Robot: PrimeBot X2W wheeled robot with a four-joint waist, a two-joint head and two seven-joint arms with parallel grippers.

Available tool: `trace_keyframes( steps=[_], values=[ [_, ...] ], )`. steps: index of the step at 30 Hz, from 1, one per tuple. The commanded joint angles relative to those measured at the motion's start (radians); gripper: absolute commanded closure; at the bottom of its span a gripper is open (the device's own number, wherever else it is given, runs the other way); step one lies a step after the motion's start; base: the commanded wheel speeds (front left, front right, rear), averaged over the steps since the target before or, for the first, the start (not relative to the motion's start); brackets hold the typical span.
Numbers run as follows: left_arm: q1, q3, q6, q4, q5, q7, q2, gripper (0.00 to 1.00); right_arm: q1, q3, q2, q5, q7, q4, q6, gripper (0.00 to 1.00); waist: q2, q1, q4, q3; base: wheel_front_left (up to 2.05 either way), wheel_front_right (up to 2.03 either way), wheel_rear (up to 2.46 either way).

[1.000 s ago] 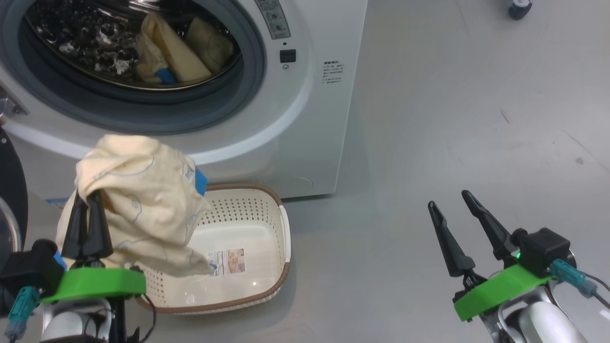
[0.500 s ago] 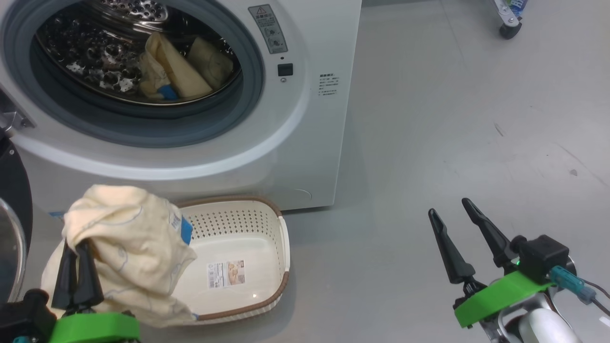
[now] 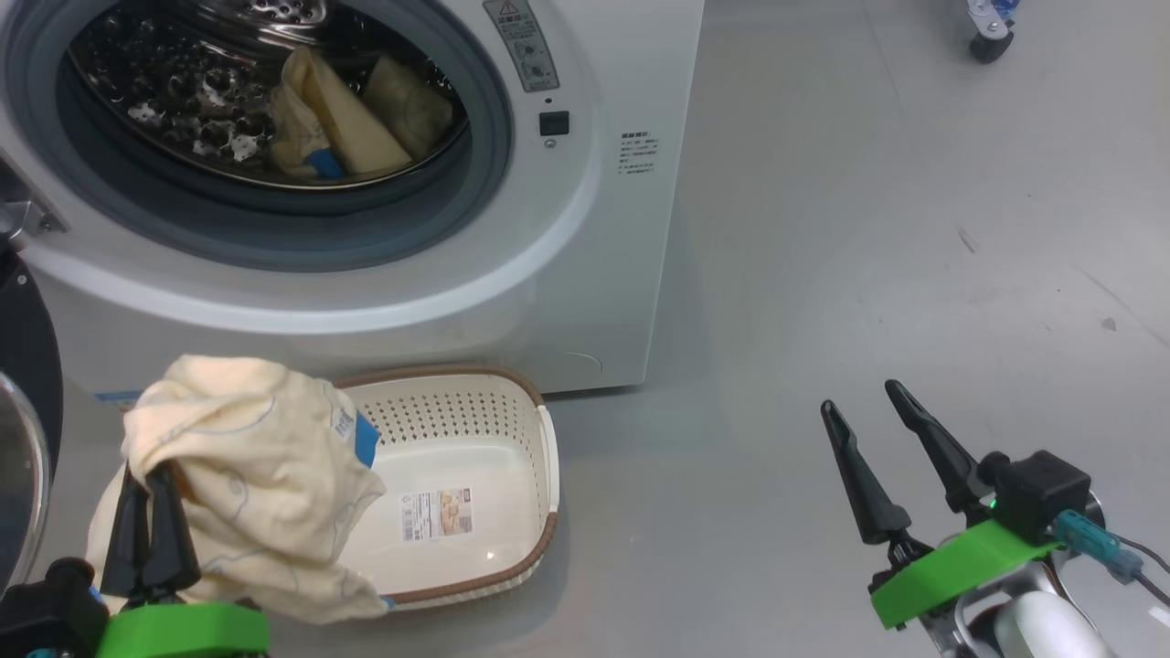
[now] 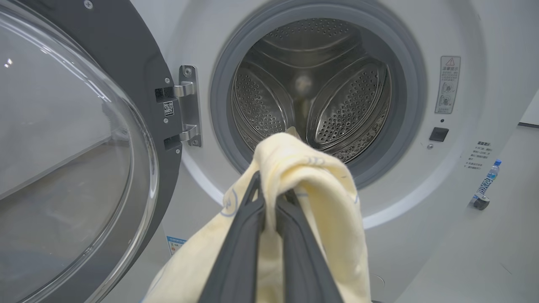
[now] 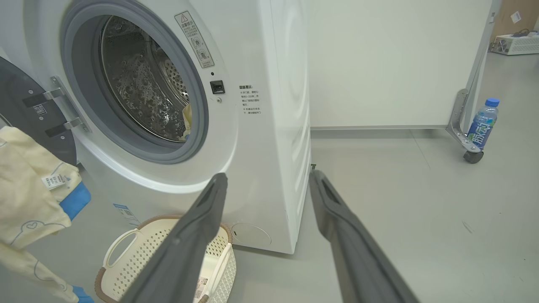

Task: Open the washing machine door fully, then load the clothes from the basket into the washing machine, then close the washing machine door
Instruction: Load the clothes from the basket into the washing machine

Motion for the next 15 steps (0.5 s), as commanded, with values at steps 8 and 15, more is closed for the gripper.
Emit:
trace_keyframes(
  steps=[8, 15],
  values=[
    [-0.041, 0.040, 0.002, -0.039, -0.019, -0.014, 0.014, 1.00, -0.022, 0.011, -0.013, 0.000, -0.010, -0.039, 0.000, 0.00, 0.0000, 0.0001, 0.002, 0.024, 0.00, 0.00, 0.00],
    [-0.079, 0.030, -0.004, -0.029, -0.022, -0.014, 0.017, 1.00, -0.029, 0.005, -0.006, -0.003, -0.010, -0.043, 0.000, 0.00, 0.0000, 0.0001, 0.004, 0.052, 0.00, 0.00, 0.00]
  ],
)
